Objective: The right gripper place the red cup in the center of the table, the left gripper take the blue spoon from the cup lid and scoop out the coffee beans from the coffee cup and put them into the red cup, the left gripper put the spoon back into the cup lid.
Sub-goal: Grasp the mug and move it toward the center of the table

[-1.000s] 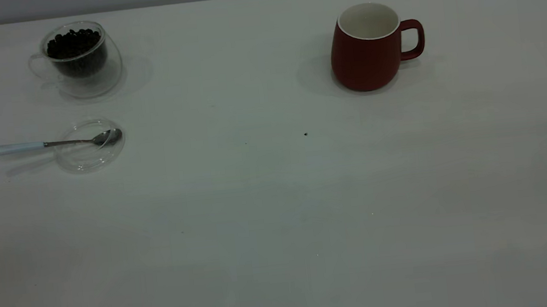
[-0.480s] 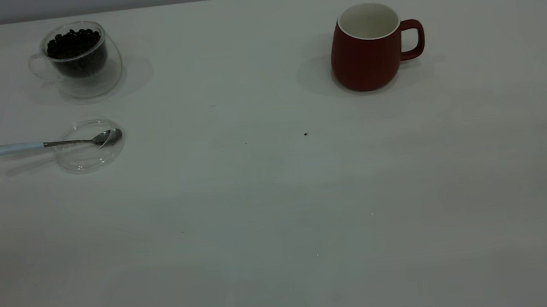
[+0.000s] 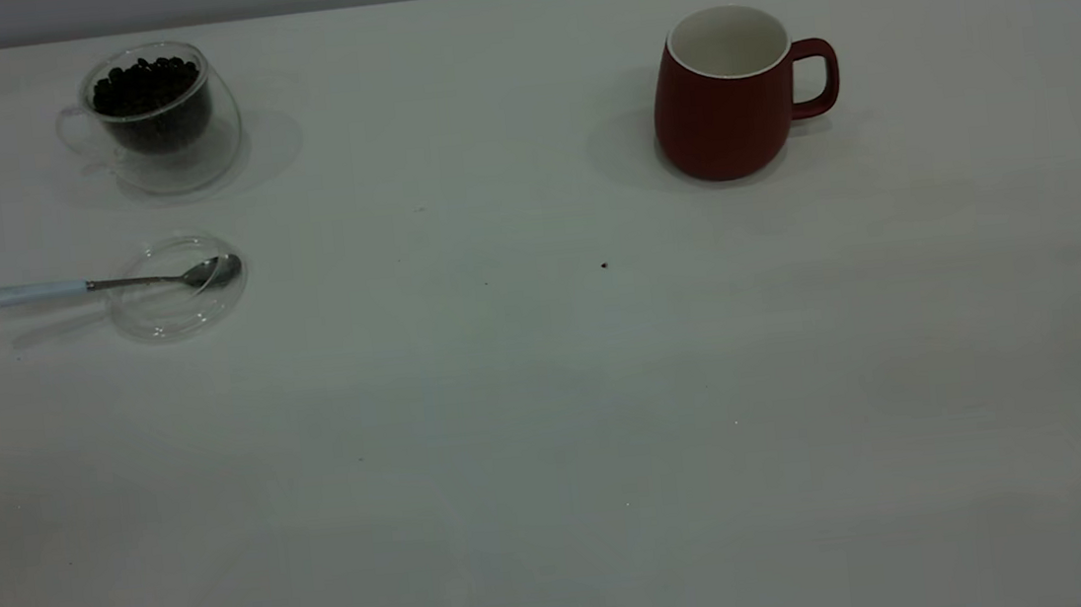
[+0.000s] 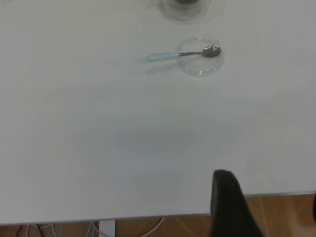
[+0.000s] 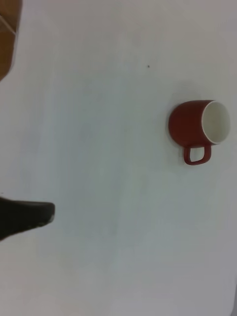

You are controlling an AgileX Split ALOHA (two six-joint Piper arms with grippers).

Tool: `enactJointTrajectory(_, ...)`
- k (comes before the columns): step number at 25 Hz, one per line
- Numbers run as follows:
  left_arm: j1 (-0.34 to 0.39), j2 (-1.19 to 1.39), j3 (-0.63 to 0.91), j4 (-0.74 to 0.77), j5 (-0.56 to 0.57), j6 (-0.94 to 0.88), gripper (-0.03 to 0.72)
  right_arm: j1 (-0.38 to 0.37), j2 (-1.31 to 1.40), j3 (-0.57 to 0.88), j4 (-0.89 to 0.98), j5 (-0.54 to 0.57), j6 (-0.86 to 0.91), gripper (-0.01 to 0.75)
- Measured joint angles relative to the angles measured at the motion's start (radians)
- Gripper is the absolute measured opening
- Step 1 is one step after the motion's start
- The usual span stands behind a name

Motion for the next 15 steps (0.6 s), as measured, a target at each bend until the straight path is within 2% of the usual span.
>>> enactJointTrajectory(5,0.0,0.0,0.0,0.0,0.0,-0.001,0.462,0.0,0.03,-0.004,-0.003,-0.018,0.049,0.525)
enactJointTrajectory(10,0.0,0.0,0.0,0.0,0.0,-0.002,0.462,0.0,0.227,-0.004,0.072,-0.086,0.015,0.548)
enactJointTrajectory(15,0.0,0.0,0.0,0.0,0.0,-0.002,0.462,0.0,0.517,-0.004,0.177,-0.3,-0.134,0.55)
